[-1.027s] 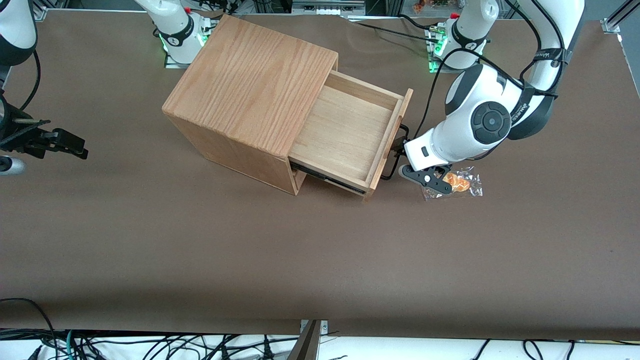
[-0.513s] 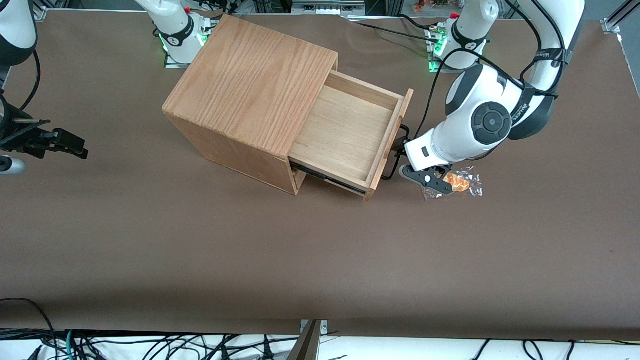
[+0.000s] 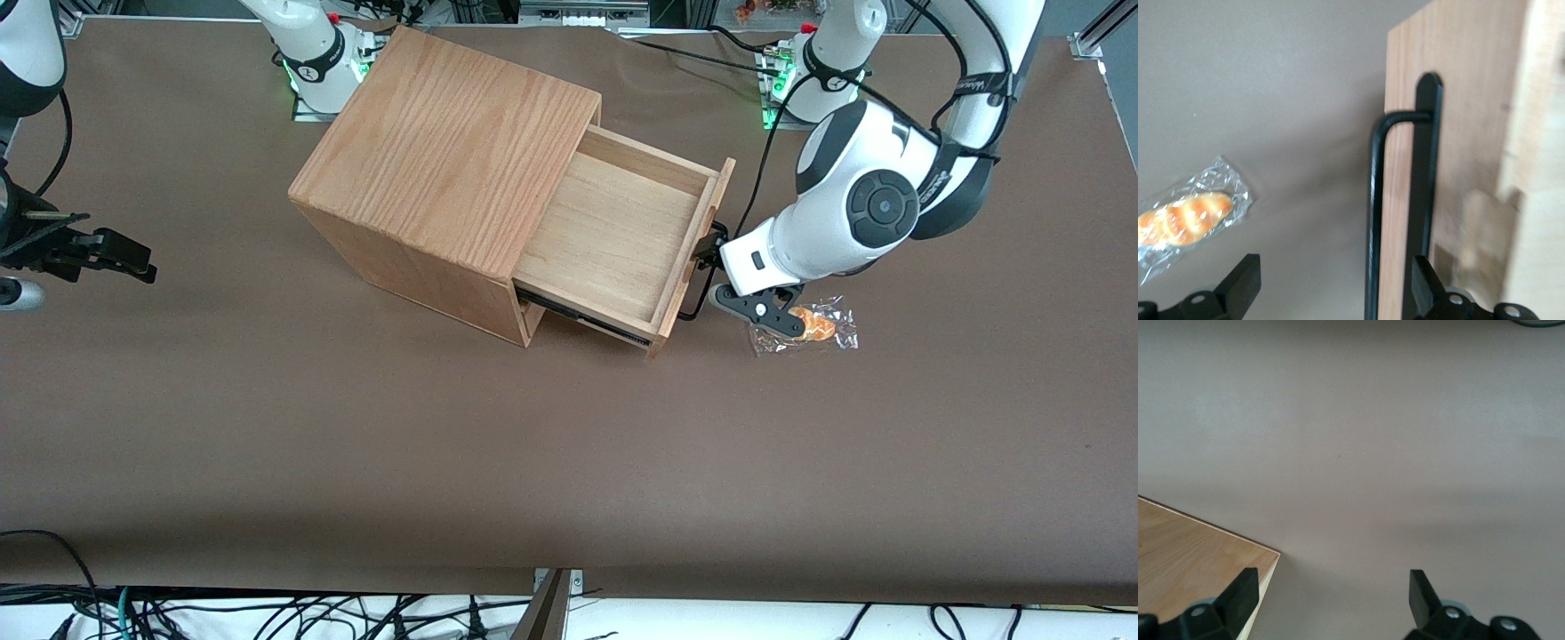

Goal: Open top drawer with left arm

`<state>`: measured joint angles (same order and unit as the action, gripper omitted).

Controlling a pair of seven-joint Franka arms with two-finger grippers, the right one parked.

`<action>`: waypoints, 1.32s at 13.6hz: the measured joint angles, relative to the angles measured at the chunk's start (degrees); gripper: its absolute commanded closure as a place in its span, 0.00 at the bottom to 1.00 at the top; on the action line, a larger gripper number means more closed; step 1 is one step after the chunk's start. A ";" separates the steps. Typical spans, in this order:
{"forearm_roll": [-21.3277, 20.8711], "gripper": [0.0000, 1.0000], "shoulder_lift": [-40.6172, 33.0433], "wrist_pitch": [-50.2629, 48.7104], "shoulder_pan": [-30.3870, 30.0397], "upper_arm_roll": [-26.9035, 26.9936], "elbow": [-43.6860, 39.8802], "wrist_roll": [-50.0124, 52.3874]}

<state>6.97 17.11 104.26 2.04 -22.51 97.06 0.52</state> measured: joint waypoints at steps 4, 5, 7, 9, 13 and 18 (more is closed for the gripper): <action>-0.64 0.00 -4.76 -7.82 -0.12 0.89 -4.16 0.07; -1.78 0.00 -6.56 -8.56 -0.18 1.85 -4.29 0.07; -3.30 0.00 -10.05 -9.05 -0.43 4.43 -4.31 0.07; -3.60 0.00 -12.95 -9.35 -1.11 7.37 -4.28 0.06; -3.69 0.00 -15.24 -9.46 -2.01 14.86 -4.22 -0.70; -3.70 0.00 -14.89 -9.31 -2.14 16.21 -4.18 -0.83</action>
<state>3.27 2.22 94.95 -0.10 -6.30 92.88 -0.31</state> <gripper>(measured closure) 0.000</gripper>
